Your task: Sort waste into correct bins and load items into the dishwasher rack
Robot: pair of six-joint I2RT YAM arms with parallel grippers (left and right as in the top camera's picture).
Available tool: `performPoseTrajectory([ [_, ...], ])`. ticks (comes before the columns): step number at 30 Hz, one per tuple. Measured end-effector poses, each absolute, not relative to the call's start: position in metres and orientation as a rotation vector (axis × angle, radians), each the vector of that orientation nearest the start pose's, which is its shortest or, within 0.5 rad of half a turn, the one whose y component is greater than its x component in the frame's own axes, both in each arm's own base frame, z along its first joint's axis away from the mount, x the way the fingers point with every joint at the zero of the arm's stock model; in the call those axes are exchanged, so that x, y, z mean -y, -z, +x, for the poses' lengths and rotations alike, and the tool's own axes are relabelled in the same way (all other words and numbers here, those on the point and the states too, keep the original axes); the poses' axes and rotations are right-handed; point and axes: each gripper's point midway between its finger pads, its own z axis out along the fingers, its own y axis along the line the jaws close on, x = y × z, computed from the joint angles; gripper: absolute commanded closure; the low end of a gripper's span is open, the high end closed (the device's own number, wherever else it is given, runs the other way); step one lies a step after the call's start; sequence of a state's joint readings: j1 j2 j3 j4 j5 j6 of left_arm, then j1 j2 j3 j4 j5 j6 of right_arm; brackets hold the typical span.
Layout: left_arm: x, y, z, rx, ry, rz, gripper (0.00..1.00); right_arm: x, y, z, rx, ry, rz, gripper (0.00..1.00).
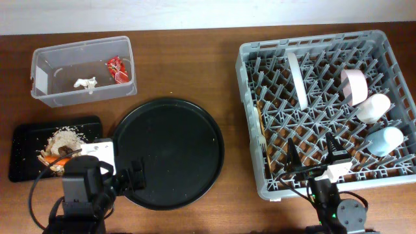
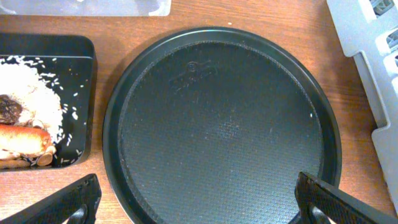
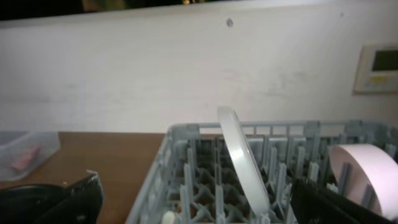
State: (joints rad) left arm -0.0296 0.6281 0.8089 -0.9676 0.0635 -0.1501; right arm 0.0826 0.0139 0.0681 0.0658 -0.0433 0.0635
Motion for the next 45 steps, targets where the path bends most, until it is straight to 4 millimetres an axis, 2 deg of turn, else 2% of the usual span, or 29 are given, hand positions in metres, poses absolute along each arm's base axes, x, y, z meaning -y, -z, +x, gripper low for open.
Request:
performPoseTrajectory([
  [2, 0.017, -0.198, 0.21, -2.359, 0.162, -0.111, 0.01, -0.026, -0.209, 0.243, -1.46, -0.131, -0.052, 0.01],
  [7, 0.017, -0.198, 0.21, -2.359, 0.162, -0.111, 0.01, -0.024, -0.167, 0.246, -1.607, -0.073, -0.092, 0.01],
  [9, 0.017, -0.198, 0.21, -2.359, 0.162, -0.111, 0.01, -0.024, -0.157, 0.245, -1.645, -0.06, -0.102, 0.01],
  [40, 0.017, -0.198, 0.209, -2.36, 0.162, -0.112, 0.01, -0.023, -0.158, 0.245, -1.644, -0.048, -0.113, 0.02],
  [45, 0.014, -0.203, 0.207, -2.287, 0.147, -0.112, 0.01, -0.023, -0.158, 0.245, -1.644, -0.047, -0.113, 0.01],
])
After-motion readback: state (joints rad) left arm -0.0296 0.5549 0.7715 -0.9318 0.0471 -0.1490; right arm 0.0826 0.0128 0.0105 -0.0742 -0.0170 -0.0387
